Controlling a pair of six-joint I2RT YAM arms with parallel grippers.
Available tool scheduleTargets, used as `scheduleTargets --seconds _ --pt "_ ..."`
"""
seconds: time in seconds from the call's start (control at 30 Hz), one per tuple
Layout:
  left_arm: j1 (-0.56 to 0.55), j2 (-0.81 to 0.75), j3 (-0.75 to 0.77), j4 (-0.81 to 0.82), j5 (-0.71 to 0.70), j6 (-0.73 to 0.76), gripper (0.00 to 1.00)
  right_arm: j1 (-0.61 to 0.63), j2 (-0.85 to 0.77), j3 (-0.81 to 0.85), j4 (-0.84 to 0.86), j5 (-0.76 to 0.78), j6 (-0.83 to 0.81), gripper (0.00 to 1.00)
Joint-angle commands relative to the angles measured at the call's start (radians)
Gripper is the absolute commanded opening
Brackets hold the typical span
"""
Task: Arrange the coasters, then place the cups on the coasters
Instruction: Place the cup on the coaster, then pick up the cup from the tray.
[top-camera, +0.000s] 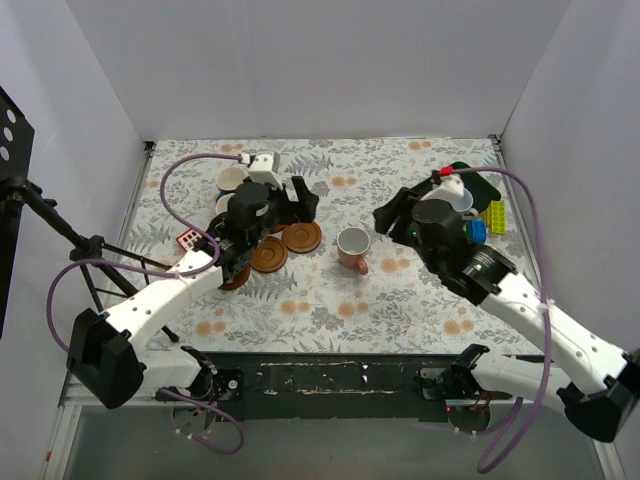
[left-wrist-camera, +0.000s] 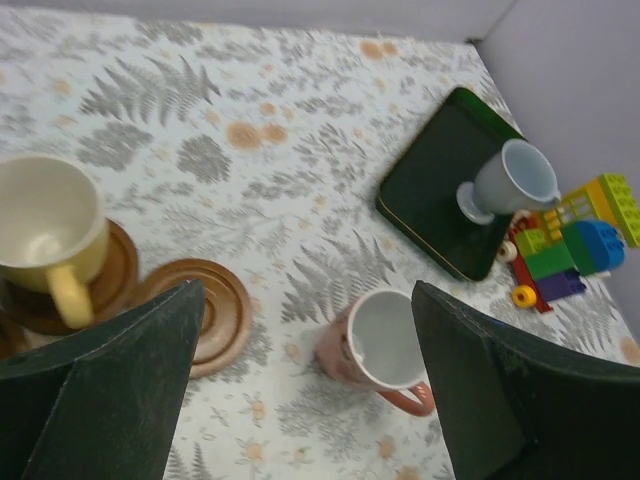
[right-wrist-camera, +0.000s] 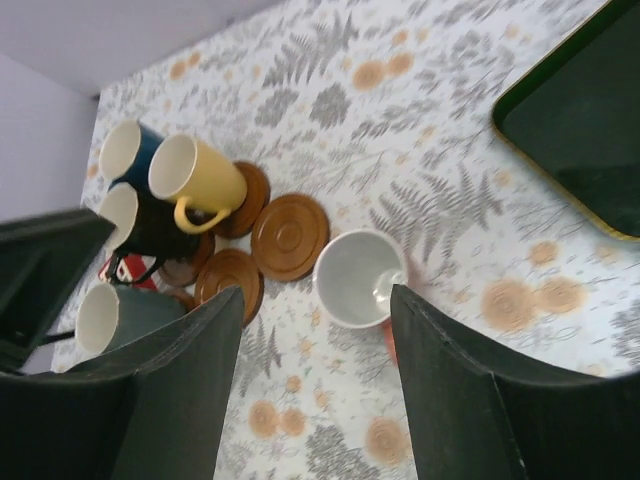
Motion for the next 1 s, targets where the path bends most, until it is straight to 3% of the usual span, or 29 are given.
scheduleTargets --seconds 0.0,0.13,0.37,0.57,0.83,0.97 --pt "-0.112 0.115 0.018 -0.054 -0.021 -0.190 0.85 -0.138 -0.162 -0.084 0.156 -0.033 -0.233 0.68" --pt "-0.156 0.259 0.062 -0.073 0.031 -0.253 0.83 -0.252 -0.211 -0.047 0.056 -0.129 -0.288 0.68" --pt "-0.212 0.415 0.167 -0.166 0.004 -0.255 0.74 -0.260 -0.291 -0.112 0.048 -0.176 -0.299 0.68" --pt "-0.223 0.474 0.179 -0.162 -0.007 -0.262 0.60 -0.261 -0.308 -0.158 0.054 -0.228 -0.291 0.68" --pt "-0.228 0.554 0.266 -0.238 -0.071 -0.192 0.38 -0.261 -0.322 -0.190 0.043 -0.240 -0.293 0.68" --pt "-0.228 0.567 0.300 -0.263 -0.088 -0.158 0.14 -0.261 -0.334 -0.196 0.034 -0.226 -0.300 0.68"
